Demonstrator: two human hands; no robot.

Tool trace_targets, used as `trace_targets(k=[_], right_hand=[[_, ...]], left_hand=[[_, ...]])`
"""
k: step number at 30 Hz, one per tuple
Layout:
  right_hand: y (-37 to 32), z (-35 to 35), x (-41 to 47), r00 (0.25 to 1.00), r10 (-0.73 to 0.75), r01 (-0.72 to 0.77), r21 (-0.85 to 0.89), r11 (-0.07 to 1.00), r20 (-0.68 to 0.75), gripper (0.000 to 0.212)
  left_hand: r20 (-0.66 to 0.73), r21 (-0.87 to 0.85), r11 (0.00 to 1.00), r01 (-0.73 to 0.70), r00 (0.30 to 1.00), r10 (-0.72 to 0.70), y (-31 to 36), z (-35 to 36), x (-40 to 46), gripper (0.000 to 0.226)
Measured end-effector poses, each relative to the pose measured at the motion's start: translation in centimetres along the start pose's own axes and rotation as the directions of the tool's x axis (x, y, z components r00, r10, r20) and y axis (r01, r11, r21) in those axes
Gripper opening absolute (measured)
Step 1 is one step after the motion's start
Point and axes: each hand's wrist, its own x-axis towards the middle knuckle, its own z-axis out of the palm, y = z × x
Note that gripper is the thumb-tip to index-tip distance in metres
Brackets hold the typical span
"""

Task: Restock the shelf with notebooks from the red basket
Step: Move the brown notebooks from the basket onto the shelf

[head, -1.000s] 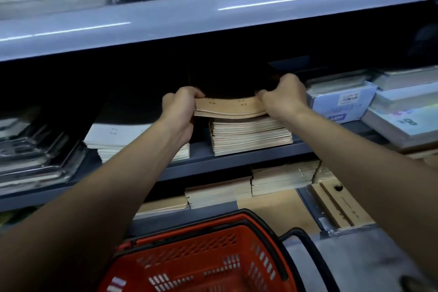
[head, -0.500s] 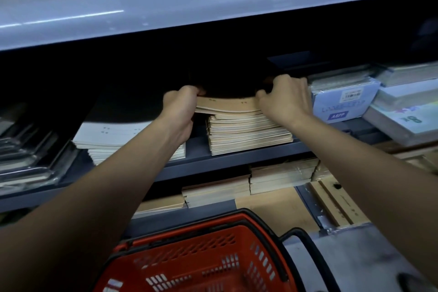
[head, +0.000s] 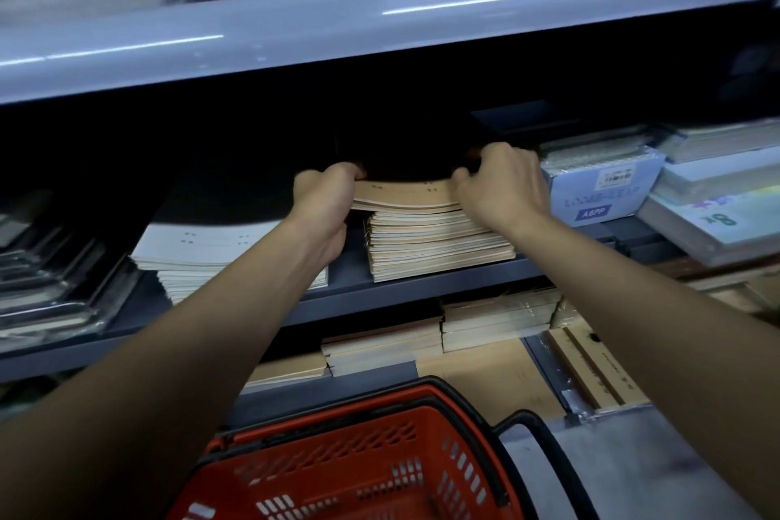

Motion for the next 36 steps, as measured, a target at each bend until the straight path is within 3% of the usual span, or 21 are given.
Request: trace_targets(k=[12,17,24,36], right_hand=[[0.4,-0.2,-1.2,0.997,-0.061,0.061,-0.004,0.998,0.043,0.049],[0.9,-0.4,-2.3,0.992,-0.104,0.106,-0.023,0.994,0.067,0.046],[0.8,-1.2,-6.2,0.993,-0.119,0.119,-0.023,0.993,0.023,0.049],[-2.4,-3.7,-14.4,0.981,-0.182,0.186,-0.045,0.982,0.072,0.050]], left_hand=[[0.050,0.052,0.998,-0.036,0.998,0.033,-0.1,-1.3,-0.8,0.016],[0.075,0.033,0.994,-0.104,0.992,0.102,0.2,-2.5,-2.6,0.018],[0.077,0.240,0.938,-0.249,0.968,0.237,-0.6,-6.2,-5.7,0.027],[0.127,0.378,0.879,-0.292,0.956,0.264,-0.5,-13.2,-14.2,0.028]])
